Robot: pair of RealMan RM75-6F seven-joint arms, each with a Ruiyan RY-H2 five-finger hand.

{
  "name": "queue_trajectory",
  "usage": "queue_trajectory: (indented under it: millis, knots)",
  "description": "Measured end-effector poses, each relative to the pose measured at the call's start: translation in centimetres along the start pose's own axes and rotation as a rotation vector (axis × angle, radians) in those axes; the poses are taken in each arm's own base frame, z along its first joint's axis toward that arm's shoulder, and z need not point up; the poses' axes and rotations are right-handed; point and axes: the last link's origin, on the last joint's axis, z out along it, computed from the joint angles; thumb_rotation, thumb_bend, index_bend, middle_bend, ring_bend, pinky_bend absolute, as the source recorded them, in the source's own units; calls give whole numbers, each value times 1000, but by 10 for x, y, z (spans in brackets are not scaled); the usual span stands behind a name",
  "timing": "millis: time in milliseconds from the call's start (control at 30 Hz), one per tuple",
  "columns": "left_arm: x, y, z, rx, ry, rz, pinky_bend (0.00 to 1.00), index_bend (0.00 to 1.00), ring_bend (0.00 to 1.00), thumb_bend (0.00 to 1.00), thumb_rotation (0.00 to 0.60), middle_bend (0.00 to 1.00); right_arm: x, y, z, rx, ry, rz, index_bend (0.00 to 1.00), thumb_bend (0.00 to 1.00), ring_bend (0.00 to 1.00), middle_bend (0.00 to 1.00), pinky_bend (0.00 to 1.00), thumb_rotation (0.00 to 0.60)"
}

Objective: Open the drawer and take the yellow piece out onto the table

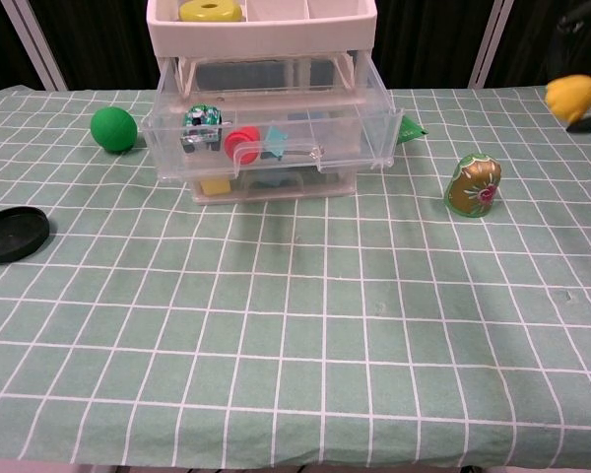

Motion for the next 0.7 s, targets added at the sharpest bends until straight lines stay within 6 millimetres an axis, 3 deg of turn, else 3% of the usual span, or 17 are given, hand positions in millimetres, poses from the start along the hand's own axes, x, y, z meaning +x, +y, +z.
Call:
queue_trajectory:
  millis: [200,300,367,533,700]
  knots:
    - [1,7,3,-15,5,3,186,343,153,0,600,215,-53,6,14,24,-88,-42,534,327,998,948,1000,600]
    - [1,8,3,-17,3,6,186,343,153,0,600,215,-71,3,23,37,-127,-103,451,328,998,948,1000,600]
    - [1,7,3,-16,1,7,186,343,153,0,600,215,-81,-2,29,51,-143,-153,341,331,998,947,1000,600]
    - [2,6,3,-11,0,8,186,342,153,0,600,215,-101,-15,41,82,-158,-287,27,340,999,935,1000,600]
    - [2,3,2,-7,1,7,186,343,153,0,600,215,-103,-26,43,86,-144,-321,0,341,983,895,1000,600]
